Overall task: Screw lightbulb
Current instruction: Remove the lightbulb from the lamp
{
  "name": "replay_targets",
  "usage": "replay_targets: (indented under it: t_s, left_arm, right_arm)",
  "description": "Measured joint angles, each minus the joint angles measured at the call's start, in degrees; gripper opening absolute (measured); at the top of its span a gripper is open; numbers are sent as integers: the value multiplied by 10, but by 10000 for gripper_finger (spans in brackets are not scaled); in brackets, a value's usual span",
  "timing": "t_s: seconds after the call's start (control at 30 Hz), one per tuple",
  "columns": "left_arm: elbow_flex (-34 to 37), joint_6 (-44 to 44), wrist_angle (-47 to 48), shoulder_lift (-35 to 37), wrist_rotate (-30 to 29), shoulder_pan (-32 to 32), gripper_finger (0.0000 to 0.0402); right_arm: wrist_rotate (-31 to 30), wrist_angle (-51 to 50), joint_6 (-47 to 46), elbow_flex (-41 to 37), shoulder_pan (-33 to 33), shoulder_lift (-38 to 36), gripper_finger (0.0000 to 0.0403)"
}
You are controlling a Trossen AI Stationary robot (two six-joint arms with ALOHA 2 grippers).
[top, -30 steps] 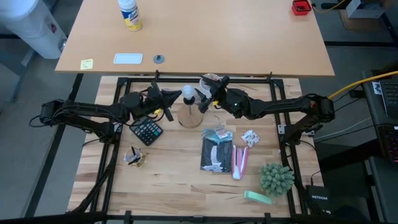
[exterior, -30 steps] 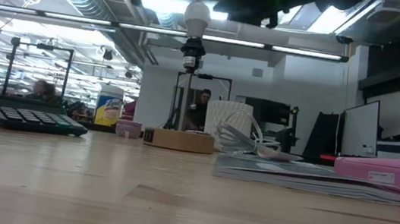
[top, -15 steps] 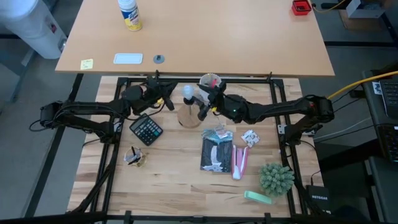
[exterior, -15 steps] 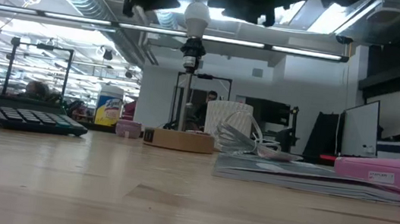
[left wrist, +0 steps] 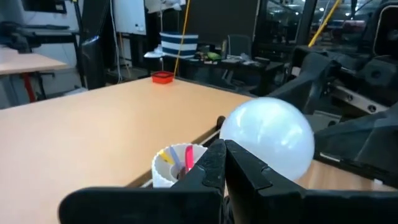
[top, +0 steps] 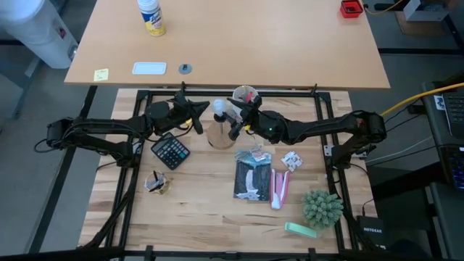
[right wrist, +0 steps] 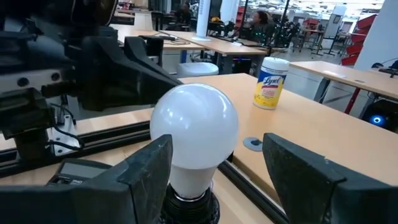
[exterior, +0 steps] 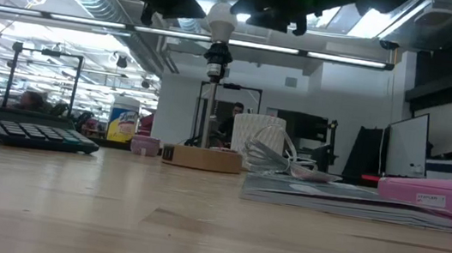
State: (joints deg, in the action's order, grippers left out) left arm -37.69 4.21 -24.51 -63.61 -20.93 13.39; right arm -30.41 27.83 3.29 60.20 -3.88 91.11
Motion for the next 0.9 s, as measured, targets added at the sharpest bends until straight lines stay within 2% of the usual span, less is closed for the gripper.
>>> replay_targets:
  t_s: [0.3,0.57,0.9]
  left_arm:
    - [0,1,0,0,31,0,1]
    - [0,3,0,0,93,-1,1]
    - [0,-4,-12,0,99,-19,1]
  right_arm:
    - [0,0,0,0,0,0,255]
    - [-20,-2,0,0,-6,0,255]
    - [-34,-6,3,0,-8,0,255]
